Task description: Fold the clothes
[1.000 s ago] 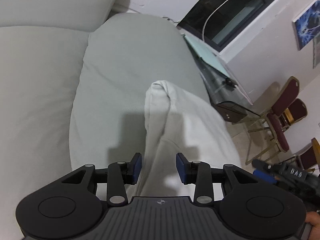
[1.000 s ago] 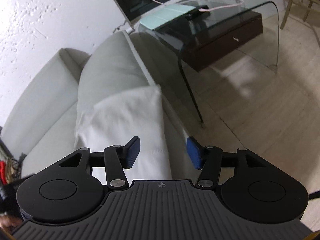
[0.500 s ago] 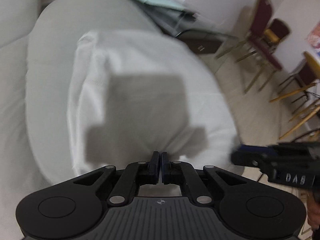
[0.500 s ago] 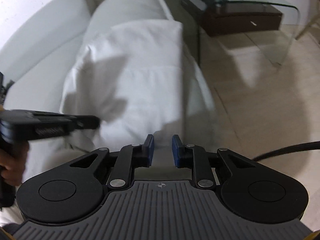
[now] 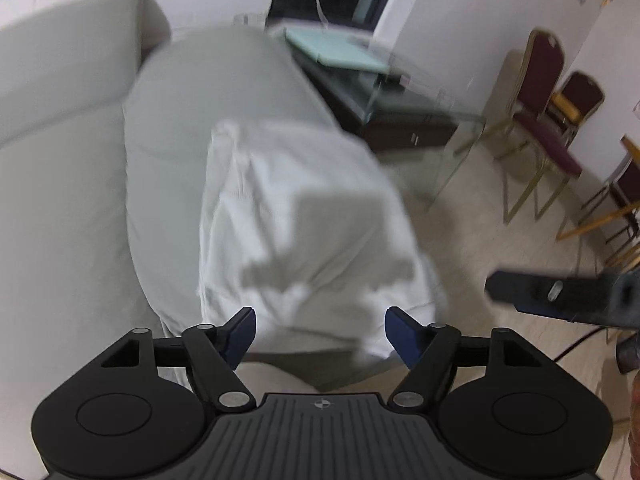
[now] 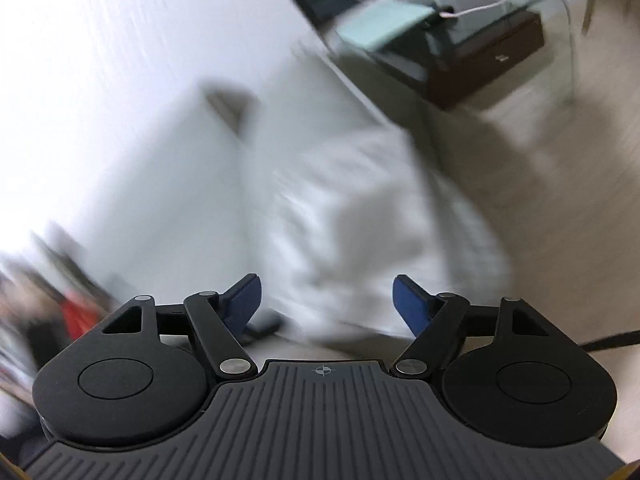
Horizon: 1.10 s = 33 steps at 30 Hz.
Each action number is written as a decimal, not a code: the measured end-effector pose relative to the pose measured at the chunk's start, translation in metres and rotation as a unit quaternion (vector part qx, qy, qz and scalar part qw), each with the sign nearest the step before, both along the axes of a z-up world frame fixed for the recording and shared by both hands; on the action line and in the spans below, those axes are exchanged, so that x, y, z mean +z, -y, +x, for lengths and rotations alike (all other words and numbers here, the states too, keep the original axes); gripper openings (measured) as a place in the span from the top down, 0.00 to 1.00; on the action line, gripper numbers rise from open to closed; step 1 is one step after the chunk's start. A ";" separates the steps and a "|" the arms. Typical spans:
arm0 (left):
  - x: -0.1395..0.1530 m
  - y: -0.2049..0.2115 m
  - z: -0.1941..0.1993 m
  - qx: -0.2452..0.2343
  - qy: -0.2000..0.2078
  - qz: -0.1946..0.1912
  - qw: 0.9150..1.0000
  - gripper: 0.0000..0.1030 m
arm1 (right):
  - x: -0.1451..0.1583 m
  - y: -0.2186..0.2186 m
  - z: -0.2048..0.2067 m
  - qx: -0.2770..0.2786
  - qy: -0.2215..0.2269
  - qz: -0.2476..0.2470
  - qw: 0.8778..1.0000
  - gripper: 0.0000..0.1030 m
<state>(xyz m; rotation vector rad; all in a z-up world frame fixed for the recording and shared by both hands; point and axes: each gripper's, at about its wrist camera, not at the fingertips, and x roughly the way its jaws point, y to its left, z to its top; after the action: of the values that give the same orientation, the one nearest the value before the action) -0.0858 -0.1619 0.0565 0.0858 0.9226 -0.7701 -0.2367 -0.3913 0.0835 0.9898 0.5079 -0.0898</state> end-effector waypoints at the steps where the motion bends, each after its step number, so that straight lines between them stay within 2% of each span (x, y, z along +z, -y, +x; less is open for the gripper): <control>1: 0.007 -0.004 -0.005 0.000 0.012 -0.003 1.000 0.29 | -0.006 0.006 -0.016 -0.012 0.092 0.091 0.992 0.23; 2: 0.013 -0.008 -0.009 -0.001 0.023 -0.007 1.000 0.28 | -0.015 0.012 -0.031 -0.025 0.185 0.185 0.965 0.23; 3: 0.019 -0.012 -0.014 -0.001 0.035 -0.011 0.999 0.28 | -0.023 0.016 -0.044 -0.038 0.260 0.261 0.929 0.23; 4: 0.023 -0.015 -0.017 -0.003 0.045 -0.012 0.999 0.28 | -0.028 0.017 -0.053 -0.058 0.295 0.293 0.907 0.22; 6: 0.028 -0.017 -0.023 -0.006 0.060 -0.006 0.998 0.27 | -0.030 0.017 -0.070 -0.103 0.330 0.315 0.884 0.20; 7: 0.029 -0.017 -0.026 -0.006 0.062 -0.002 0.998 0.27 | -0.022 0.015 -0.076 -0.130 0.307 0.276 0.902 0.20; 8: 0.030 -0.017 -0.027 -0.006 0.061 0.002 0.998 0.27 | -0.008 0.012 -0.081 -0.159 0.257 0.202 0.932 0.16; 9: 0.031 -0.018 -0.029 -0.005 0.059 0.005 0.998 0.27 | 0.006 0.009 -0.086 -0.186 0.204 0.127 0.953 0.14; 10: 0.032 -0.019 -0.030 -0.004 0.057 0.008 0.998 0.27 | 0.020 0.003 -0.084 -0.198 0.138 0.044 0.969 0.14; 11: 0.033 -0.019 -0.031 -0.003 0.057 0.012 0.998 0.25 | 0.035 -0.006 -0.077 -0.199 0.063 -0.045 0.977 0.14; 12: 0.035 -0.020 -0.032 0.000 0.057 0.017 0.998 0.23 | 0.046 -0.015 -0.069 -0.195 0.003 -0.121 0.973 0.14; 13: 0.037 -0.020 -0.032 0.004 0.056 0.022 0.998 0.19 | 0.053 -0.023 -0.062 -0.180 -0.031 -0.170 0.968 0.14; 16: 0.045 -0.022 -0.034 0.015 0.047 0.026 0.998 0.12 | 0.069 -0.041 -0.043 -0.112 -0.104 -0.263 0.953 0.14; 19: 0.052 -0.023 -0.036 0.021 0.036 0.023 0.999 0.05 | 0.076 -0.053 -0.026 -0.046 -0.163 -0.292 0.941 0.14; 23: 0.057 -0.020 -0.037 0.019 0.033 0.021 0.999 0.01 | 0.078 -0.062 -0.014 0.005 -0.207 -0.313 0.927 0.14; 27: 0.056 -0.017 -0.038 0.024 0.019 0.027 0.999 0.01 | 0.081 -0.068 -0.008 0.023 -0.225 -0.332 0.916 0.14; 33: 0.056 -0.026 -0.041 0.053 0.041 0.010 0.998 0.01 | 0.076 -0.087 0.007 0.034 -0.233 -0.359 0.903 0.13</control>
<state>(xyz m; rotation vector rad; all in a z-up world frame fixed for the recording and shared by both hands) -0.1263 -0.1359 0.1125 0.0845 0.8494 -0.6540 -0.2292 -0.3044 0.1596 0.2104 0.8668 -0.4290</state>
